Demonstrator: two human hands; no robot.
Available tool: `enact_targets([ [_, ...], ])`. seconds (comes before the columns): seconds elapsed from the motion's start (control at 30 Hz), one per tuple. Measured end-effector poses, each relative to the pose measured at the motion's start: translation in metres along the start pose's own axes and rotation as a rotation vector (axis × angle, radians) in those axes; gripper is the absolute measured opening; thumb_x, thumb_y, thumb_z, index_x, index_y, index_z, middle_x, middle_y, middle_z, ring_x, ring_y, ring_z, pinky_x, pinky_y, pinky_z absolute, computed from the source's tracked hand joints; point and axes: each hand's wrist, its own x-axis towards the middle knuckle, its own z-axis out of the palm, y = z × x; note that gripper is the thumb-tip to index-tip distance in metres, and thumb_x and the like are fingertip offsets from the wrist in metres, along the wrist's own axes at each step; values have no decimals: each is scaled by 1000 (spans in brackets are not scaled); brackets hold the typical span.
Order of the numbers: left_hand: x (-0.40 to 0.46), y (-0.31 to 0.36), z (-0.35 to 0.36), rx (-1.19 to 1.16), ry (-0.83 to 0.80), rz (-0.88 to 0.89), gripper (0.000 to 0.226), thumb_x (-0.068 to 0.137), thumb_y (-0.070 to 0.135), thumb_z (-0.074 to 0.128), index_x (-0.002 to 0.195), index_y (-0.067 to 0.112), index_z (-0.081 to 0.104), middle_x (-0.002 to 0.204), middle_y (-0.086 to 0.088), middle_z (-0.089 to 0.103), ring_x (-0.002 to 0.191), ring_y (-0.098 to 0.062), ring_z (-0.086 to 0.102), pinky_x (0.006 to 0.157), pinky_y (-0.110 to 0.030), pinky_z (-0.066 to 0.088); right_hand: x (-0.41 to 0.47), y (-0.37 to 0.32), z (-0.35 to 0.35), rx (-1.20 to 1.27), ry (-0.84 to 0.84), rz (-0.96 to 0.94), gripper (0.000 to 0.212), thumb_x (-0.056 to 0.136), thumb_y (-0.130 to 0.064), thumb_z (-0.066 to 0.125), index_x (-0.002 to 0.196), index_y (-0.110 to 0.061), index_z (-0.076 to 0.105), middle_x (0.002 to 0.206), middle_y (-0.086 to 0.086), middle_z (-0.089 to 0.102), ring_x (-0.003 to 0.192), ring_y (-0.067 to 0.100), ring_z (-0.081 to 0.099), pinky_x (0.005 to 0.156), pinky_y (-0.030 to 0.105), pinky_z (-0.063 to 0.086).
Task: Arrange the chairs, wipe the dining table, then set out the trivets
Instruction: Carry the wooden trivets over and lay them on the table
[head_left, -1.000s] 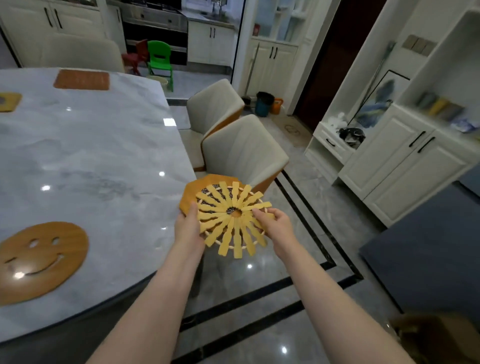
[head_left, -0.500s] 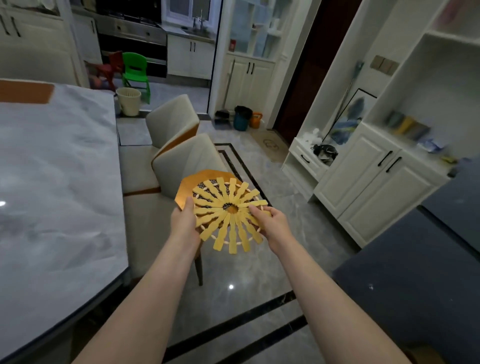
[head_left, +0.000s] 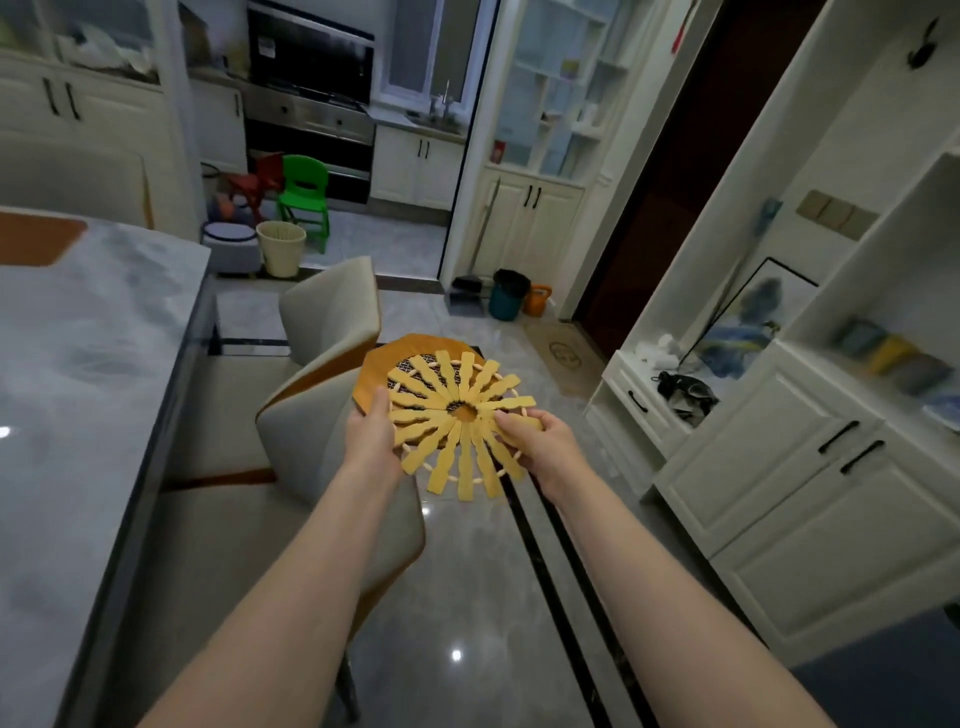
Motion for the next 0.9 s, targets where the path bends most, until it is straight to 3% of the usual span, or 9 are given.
enact_targets([
  [0.2, 75, 9, 48, -59, 83, 70, 34, 99, 30, 46, 127, 12, 53, 104, -7, 68, 84, -22, 67, 60, -35, 55, 106, -26, 1, -37, -121, -12, 32, 83, -19, 73, 110, -12, 58, 102, 8, 70, 85, 17, 68, 70, 27, 56],
  [0.37, 142, 9, 78, -127, 226, 153, 35, 99, 31, 47, 128, 12, 51, 111, -10, 68, 93, -27, 68, 71, -41, 57, 205, -43, 12, -106, -304, -29, 27, 83, -19, 73, 105, -15, 59, 101, 8, 70, 87, 18, 68, 68, 27, 56],
  [0.5, 172, 15, 93, -211, 373, 203, 34, 98, 32, 48, 125, 11, 52, 110, -11, 68, 92, -27, 67, 64, -37, 56, 265, -62, 32, -173, -449, -24, 32, 82, -17, 74, 109, -9, 60, 100, 10, 71, 84, 19, 68, 74, 31, 58],
  [0.6, 180, 30, 85, -277, 489, 277, 30, 98, 30, 48, 121, 11, 54, 104, -7, 69, 86, -22, 67, 59, -34, 53, 290, -69, 68, -217, -577, -19, 27, 82, -17, 75, 105, -11, 61, 96, 9, 71, 80, 18, 68, 68, 29, 57],
  [0.7, 181, 50, 57, -339, 585, 369, 31, 98, 30, 48, 120, 10, 57, 103, -6, 70, 88, -22, 68, 62, -34, 54, 300, -68, 120, -262, -741, -4, 33, 80, -19, 77, 108, -10, 62, 98, 8, 72, 86, 20, 70, 76, 33, 58],
  [0.77, 180, 59, 34, -384, 675, 413, 33, 98, 31, 49, 121, 10, 58, 107, -7, 70, 90, -22, 68, 61, -34, 54, 297, -68, 154, -282, -833, 10, 23, 81, -17, 76, 98, -16, 60, 88, 2, 70, 79, 14, 68, 71, 27, 56],
  [0.9, 177, 77, -21, -510, 820, 479, 30, 98, 31, 49, 119, 12, 57, 109, -8, 69, 91, -24, 67, 69, -40, 55, 284, -52, 227, -358, -1011, -16, 19, 83, -13, 73, 96, -16, 60, 87, 2, 69, 73, 13, 66, 69, 28, 54],
])
